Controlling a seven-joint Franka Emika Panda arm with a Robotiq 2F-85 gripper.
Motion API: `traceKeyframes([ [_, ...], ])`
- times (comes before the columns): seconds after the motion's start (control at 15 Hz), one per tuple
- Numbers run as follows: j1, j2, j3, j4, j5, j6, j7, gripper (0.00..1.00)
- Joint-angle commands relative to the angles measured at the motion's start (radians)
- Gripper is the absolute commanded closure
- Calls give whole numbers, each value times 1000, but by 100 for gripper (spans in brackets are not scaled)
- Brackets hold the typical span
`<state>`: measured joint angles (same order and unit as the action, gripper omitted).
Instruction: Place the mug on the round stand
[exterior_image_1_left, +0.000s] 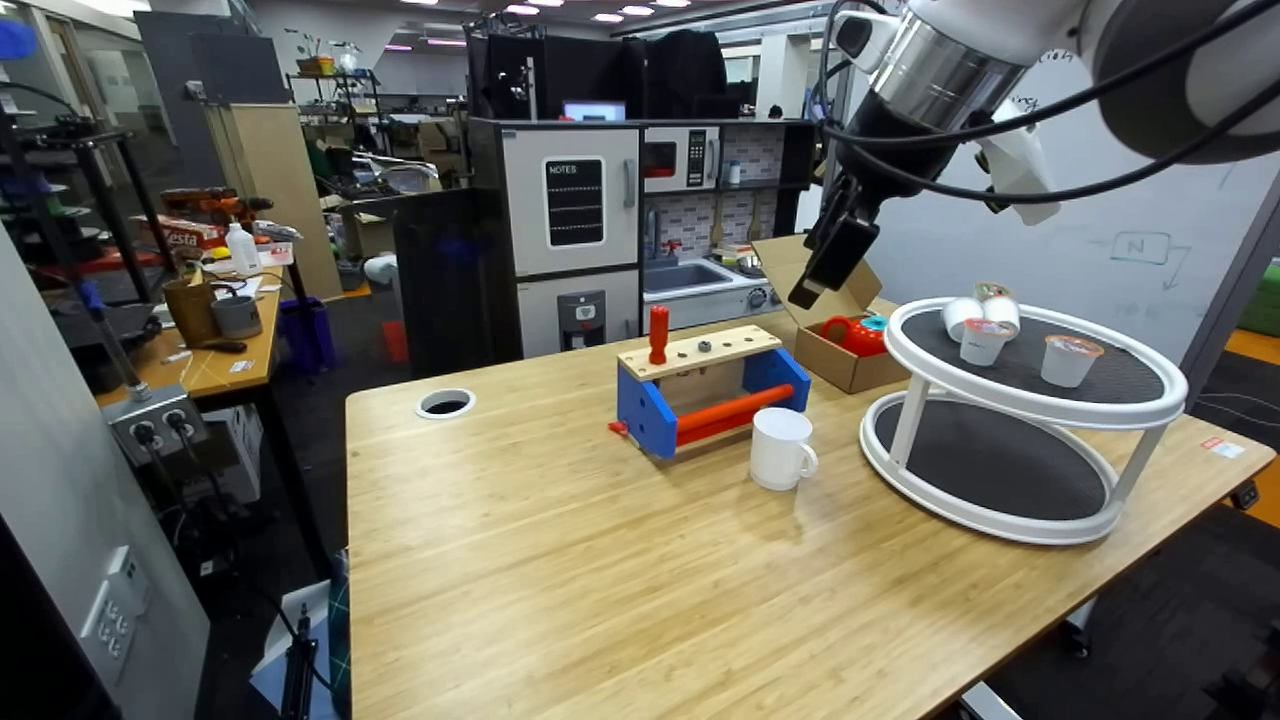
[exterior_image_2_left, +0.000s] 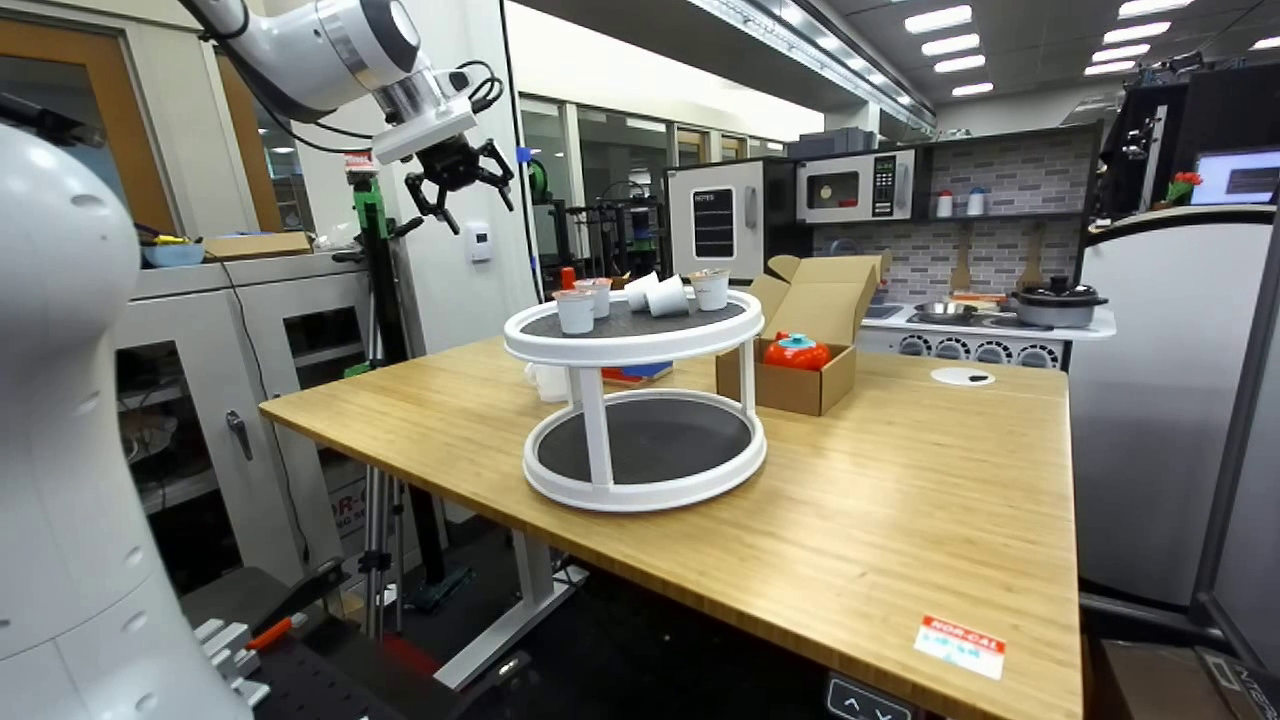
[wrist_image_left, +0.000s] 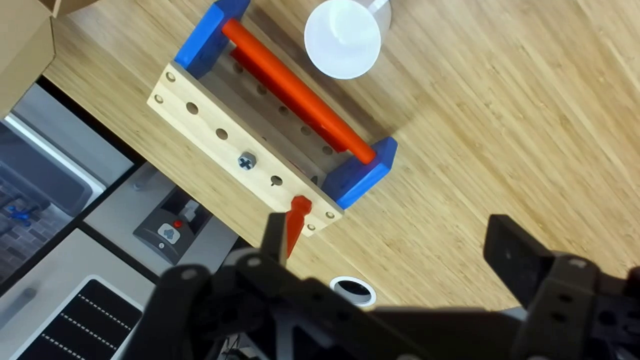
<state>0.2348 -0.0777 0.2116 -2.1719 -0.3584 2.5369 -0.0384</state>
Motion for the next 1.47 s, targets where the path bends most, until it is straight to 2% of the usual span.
traceKeyframes([
  [0.0,-24,2,6,-18,-62,126,57,0],
  [0.13,-34,17,10,-22,-126,244,125,0],
  [0.33,-48,55,-1,0,-327,346,334,0],
  [0.53,-66,84,-18,40,-546,352,596,0],
  [0.67,-64,107,-25,71,-653,330,762,0],
  [0.8,-53,130,-24,91,-717,319,865,0],
  [0.87,-47,141,-22,94,-729,320,890,0],
  [0.93,-53,114,-24,60,-682,331,829,0],
  [1.4,-48,135,-22,77,-695,330,864,0],
])
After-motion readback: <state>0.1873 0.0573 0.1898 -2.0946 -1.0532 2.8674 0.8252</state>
